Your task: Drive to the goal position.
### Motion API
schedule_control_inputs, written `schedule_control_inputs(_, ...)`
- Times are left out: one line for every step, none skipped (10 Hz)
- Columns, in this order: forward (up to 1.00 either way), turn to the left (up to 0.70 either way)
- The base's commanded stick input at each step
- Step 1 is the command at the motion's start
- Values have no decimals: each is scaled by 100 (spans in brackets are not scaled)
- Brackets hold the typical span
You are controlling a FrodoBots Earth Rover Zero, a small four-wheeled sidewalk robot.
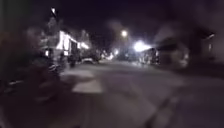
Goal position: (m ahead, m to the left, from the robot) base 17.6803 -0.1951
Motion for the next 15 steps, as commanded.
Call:
schedule_control_inputs(70,0)
schedule_control_inputs(70,0)
schedule_control_inputs(28,0)
schedule_control_inputs(70,0)
schedule_control_inputs(70,0)
schedule_control_inputs(70,0)
schedule_control_inputs(70,0)
schedule_control_inputs(70,0)
schedule_control_inputs(70,0)
schedule_control_inputs(70,0)
schedule_control_inputs(70,0)
schedule_control_inputs(70,0)
schedule_control_inputs(70,0)
schedule_control_inputs(70,0)
schedule_control_inputs(70,0)
